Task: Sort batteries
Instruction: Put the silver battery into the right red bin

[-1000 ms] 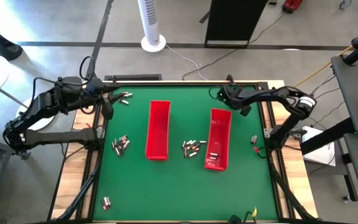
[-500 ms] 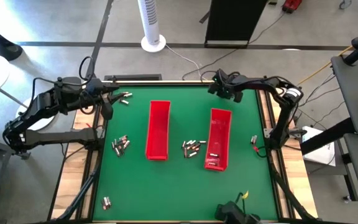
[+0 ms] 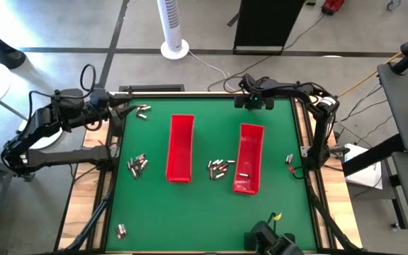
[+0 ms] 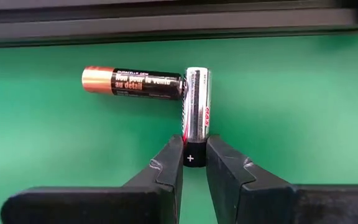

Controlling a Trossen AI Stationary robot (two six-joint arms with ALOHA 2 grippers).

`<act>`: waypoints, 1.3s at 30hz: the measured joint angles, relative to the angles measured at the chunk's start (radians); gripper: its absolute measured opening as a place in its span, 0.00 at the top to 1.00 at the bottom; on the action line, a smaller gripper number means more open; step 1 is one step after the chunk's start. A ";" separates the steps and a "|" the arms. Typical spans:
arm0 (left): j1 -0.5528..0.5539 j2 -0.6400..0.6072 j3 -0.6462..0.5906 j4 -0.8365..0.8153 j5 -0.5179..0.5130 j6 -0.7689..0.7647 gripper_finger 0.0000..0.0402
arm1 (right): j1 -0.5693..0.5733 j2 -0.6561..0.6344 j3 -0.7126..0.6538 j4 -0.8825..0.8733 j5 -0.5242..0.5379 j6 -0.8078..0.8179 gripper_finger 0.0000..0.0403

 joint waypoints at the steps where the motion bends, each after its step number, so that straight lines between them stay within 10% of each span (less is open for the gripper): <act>1: 0.000 0.000 0.000 0.003 0.000 0.000 0.61 | -0.002 0.000 0.000 -0.008 -0.009 -0.012 0.87; 17: 0.000 -0.001 0.000 0.014 0.000 -0.001 0.61 | -0.019 0.003 -0.005 -0.029 0.016 -0.059 0.69; 39: 0.000 -0.001 0.000 0.050 -0.001 0.008 0.61 | -0.001 0.043 -0.011 0.051 0.174 -0.064 0.75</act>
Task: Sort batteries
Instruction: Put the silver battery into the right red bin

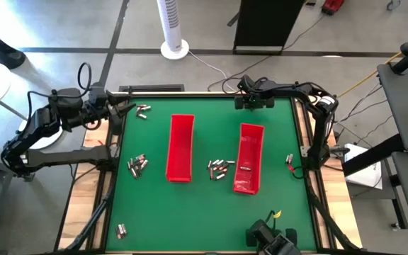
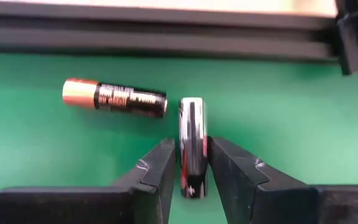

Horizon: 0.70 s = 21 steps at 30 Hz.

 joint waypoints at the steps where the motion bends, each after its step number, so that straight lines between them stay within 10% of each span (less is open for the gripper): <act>1: 0.000 0.000 0.000 -0.001 0.000 0.008 0.61 | 0.006 0.000 -0.005 0.016 0.017 -0.001 0.74; 21: 0.000 0.009 0.012 0.028 -0.026 0.071 0.61 | 0.051 -0.006 -0.145 0.205 0.066 0.009 0.83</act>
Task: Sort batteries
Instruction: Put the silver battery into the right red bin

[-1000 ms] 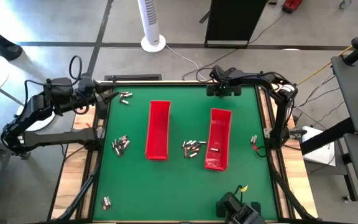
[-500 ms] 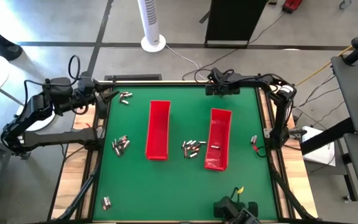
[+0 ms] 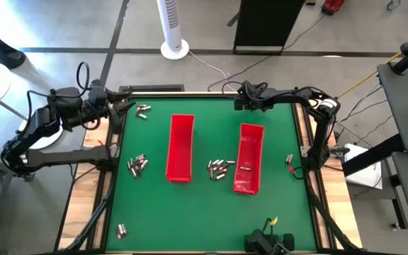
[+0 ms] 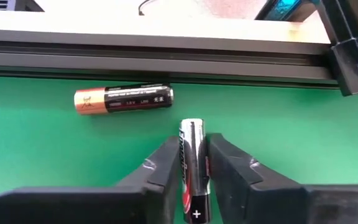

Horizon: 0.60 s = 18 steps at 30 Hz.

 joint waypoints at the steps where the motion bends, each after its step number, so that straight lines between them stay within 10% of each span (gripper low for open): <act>1: 0.000 0.003 0.005 0.002 -0.001 0.000 0.61 | 0.000 0.000 0.000 0.000 -0.002 -0.003 0.85; 18: 0.000 -0.002 0.114 -0.011 0.000 0.004 0.61 | 0.000 -0.174 0.026 -0.145 -0.003 -0.042 0.91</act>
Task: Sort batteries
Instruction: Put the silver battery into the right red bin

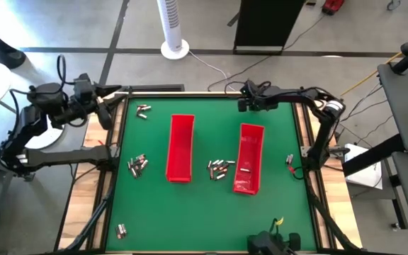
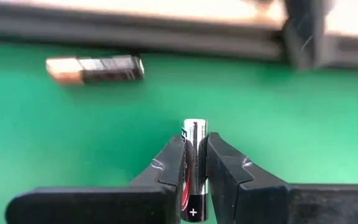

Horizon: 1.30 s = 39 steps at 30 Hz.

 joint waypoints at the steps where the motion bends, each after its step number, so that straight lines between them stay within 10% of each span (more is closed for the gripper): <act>1: 0.000 -0.004 0.000 0.000 0.000 0.005 0.61 | 0.003 -0.026 0.010 -0.011 0.004 -0.017 0.91; 10: 0.000 -0.025 -0.026 0.004 0.009 0.020 0.61 | 0.114 -0.269 0.076 -0.215 0.023 -0.080 0.91; 19: 0.000 -0.025 -0.028 0.035 0.090 0.021 0.61 | 0.457 -0.447 0.102 -0.391 0.005 -0.091 0.91; 28: -0.001 -0.025 -0.028 0.049 0.167 0.010 0.61 | 0.712 -0.406 0.097 -0.492 -0.100 -0.092 0.93; 39: -0.001 -0.025 -0.028 0.049 0.193 -0.022 0.61 | 0.701 -0.243 -0.012 -0.419 -0.230 -0.340 0.98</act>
